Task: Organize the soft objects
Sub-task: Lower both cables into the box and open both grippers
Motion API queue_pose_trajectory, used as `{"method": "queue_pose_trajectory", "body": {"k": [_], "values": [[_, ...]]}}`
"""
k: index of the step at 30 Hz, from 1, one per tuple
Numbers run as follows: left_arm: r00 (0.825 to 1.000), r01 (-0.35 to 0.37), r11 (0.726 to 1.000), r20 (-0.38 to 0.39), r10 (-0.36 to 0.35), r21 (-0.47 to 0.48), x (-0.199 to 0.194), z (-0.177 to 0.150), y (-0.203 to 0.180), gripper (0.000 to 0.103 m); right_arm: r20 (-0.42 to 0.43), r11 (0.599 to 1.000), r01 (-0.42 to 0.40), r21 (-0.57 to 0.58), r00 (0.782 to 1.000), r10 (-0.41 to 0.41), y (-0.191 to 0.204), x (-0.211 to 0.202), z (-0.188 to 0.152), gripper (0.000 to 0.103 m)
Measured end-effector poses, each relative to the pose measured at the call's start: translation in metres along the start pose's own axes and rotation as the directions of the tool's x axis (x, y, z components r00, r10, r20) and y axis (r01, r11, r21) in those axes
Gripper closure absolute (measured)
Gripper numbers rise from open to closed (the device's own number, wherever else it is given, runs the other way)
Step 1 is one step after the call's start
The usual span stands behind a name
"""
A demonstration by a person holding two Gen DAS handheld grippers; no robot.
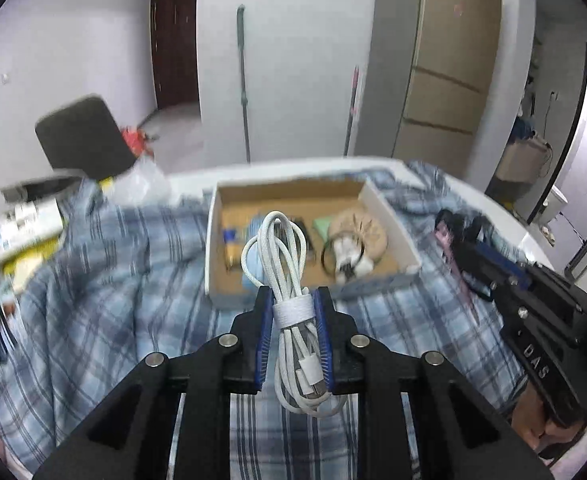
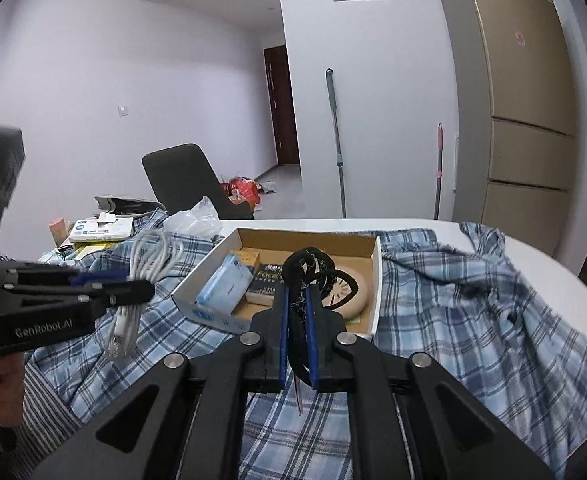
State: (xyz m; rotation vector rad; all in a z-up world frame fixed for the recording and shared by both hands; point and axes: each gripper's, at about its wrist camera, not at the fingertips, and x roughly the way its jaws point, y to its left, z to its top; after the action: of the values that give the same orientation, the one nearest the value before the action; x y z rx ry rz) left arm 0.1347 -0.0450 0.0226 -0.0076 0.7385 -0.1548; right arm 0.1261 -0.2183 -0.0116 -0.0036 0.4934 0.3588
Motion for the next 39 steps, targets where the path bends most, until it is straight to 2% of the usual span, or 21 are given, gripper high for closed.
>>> {"method": "queue_pose_trajectory", "body": {"k": [5, 8, 13, 21, 25, 35, 36, 37, 38, 39], "values": [[1.000, -0.002, 1.000, 0.018, 0.002, 0.010, 0.004, 0.029, -0.004, 0.081, 0.024, 0.999, 0.032, -0.022, 0.999, -0.031, 0.001, 0.003, 0.036, 0.096], [0.999, -0.008, 1.000, 0.047, 0.007, 0.017, 0.010, 0.046, -0.007, 0.081, 0.030, 0.999, -0.009, 0.040, 1.000, 0.008, -0.008, 0.009, 0.055, 0.096], [0.999, 0.023, 1.000, 0.033, -0.023, 0.013, 0.035, 0.062, -0.010, 0.081, 0.040, 0.999, 0.018, 0.050, 0.999, -0.020, -0.017, 0.032, 0.069, 0.096], [0.999, 0.029, 0.999, -0.025, -0.029, 0.037, 0.095, 0.057, -0.014, 0.080, -0.087, 0.994, 0.036, 0.102, 0.996, -0.028, -0.041, 0.083, 0.041, 0.096], [0.999, -0.012, 0.996, -0.033, 0.015, 0.084, 0.124, 0.050, -0.017, 0.080, -0.134, 0.995, 0.026, 0.099, 0.991, -0.013, -0.045, 0.099, 0.030, 0.096], [0.995, -0.025, 0.999, -0.093, 0.029, 0.042, 0.153, 0.040, -0.003, 0.079, -0.227, 0.993, 0.032, 0.110, 0.974, -0.006, -0.052, 0.127, 0.012, 0.095], [0.995, -0.018, 0.999, -0.100, 0.021, 0.038, 0.154, 0.040, -0.002, 0.077, -0.230, 0.993, 0.029, 0.115, 0.973, -0.002, -0.052, 0.128, 0.012, 0.091], [0.994, -0.021, 0.999, -0.103, 0.025, 0.042, 0.154, 0.041, -0.001, 0.070, -0.235, 0.993, 0.033, 0.117, 0.972, -0.005, -0.053, 0.128, 0.012, 0.086], [0.994, -0.032, 0.998, -0.100, 0.037, 0.048, 0.154, 0.041, -0.002, 0.050, -0.236, 0.992, 0.036, 0.118, 0.972, -0.008, -0.054, 0.129, 0.012, 0.072], [0.995, -0.046, 0.998, -0.084, 0.050, 0.052, 0.151, 0.041, -0.002, 0.038, -0.234, 0.992, 0.034, 0.119, 0.972, -0.005, -0.055, 0.129, 0.012, 0.050]]}}
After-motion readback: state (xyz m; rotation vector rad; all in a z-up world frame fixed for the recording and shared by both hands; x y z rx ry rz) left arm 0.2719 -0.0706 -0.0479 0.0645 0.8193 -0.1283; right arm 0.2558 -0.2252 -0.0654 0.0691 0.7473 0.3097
